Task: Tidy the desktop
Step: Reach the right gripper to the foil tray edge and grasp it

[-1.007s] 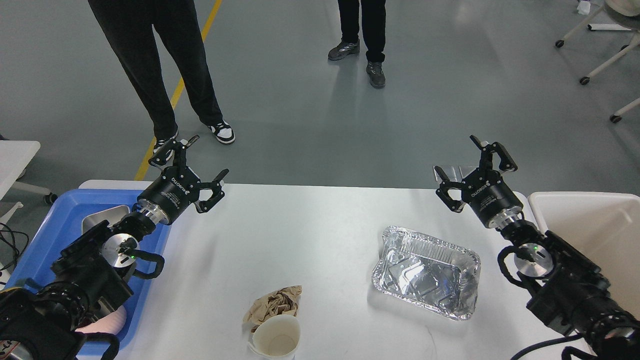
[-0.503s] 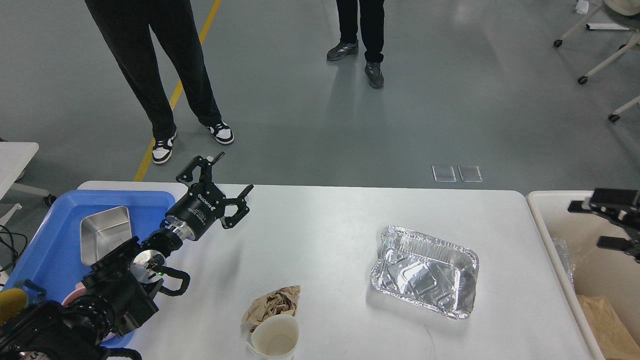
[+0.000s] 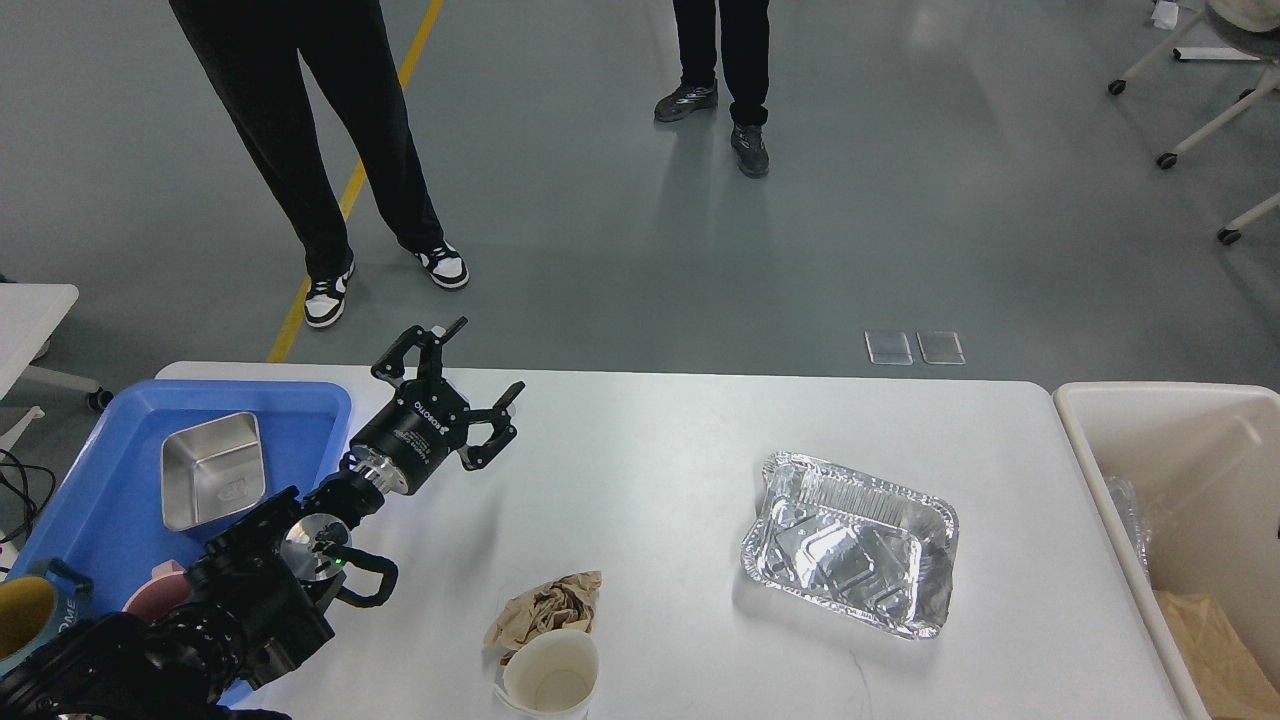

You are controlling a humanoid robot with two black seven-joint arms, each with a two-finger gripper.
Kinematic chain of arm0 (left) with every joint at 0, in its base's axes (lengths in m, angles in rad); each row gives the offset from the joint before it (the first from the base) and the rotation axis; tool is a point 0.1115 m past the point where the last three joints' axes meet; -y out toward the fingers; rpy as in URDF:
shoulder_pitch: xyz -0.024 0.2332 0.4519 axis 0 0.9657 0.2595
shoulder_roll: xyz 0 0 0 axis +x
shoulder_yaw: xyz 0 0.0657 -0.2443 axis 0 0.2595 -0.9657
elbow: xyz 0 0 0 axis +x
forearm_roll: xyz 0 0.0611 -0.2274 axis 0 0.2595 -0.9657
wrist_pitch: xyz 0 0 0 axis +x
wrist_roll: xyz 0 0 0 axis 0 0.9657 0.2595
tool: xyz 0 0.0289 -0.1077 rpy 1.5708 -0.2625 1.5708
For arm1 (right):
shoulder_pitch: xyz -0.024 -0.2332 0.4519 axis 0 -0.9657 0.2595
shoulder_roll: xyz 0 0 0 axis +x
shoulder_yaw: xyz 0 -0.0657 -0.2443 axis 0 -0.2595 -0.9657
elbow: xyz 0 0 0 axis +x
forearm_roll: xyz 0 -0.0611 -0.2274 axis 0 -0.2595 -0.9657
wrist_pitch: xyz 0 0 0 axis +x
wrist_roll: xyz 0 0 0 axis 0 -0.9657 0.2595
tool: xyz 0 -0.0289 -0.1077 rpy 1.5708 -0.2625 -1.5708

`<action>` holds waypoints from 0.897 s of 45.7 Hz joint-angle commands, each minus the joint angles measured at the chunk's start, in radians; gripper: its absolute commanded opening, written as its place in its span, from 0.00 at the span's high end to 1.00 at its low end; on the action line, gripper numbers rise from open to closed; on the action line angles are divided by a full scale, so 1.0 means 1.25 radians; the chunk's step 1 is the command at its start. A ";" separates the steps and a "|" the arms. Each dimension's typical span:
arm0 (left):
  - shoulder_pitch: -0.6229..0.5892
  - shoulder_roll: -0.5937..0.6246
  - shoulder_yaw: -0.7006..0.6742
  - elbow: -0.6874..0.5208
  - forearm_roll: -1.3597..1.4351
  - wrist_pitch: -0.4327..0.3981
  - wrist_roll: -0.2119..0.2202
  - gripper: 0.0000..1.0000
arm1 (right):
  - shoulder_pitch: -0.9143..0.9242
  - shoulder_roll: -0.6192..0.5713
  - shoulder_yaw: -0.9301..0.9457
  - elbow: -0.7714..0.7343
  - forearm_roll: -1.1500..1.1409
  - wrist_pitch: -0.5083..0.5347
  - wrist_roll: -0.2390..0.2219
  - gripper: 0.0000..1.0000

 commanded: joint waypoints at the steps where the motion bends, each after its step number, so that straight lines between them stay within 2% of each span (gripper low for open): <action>1: 0.006 0.001 -0.001 0.000 0.000 0.000 -0.003 0.04 | -0.002 0.018 0.000 -0.002 -0.001 -0.021 -0.005 0.00; 6: 0.012 0.002 -0.001 0.000 0.000 0.000 -0.014 0.04 | -0.017 0.109 -0.002 -0.016 -0.002 -0.105 -0.041 0.00; 7: 0.014 0.002 0.000 0.000 0.000 0.000 -0.019 0.04 | -0.031 0.164 -0.003 -0.029 -0.004 -0.145 -0.061 0.00; 9: 0.020 0.002 -0.001 0.000 0.000 -0.001 -0.021 0.04 | -0.049 0.239 -0.005 -0.055 -0.006 -0.174 -0.075 0.00; 13: 0.031 0.006 0.000 0.000 0.000 -0.001 -0.026 0.04 | -0.056 0.392 -0.011 -0.163 -0.016 -0.191 -0.080 0.00; 22: 0.057 0.013 0.000 0.000 0.001 0.002 -0.026 0.04 | -0.054 0.651 -0.017 -0.366 -0.131 -0.191 -0.073 0.00; 30: 0.065 0.016 0.000 0.000 0.002 0.002 -0.026 0.04 | -0.028 0.818 -0.028 -0.514 -0.258 -0.191 -0.063 0.00; 41: 0.074 0.022 0.000 0.000 0.002 0.003 -0.026 0.04 | 0.012 0.920 -0.032 -0.614 -0.364 -0.191 -0.060 0.00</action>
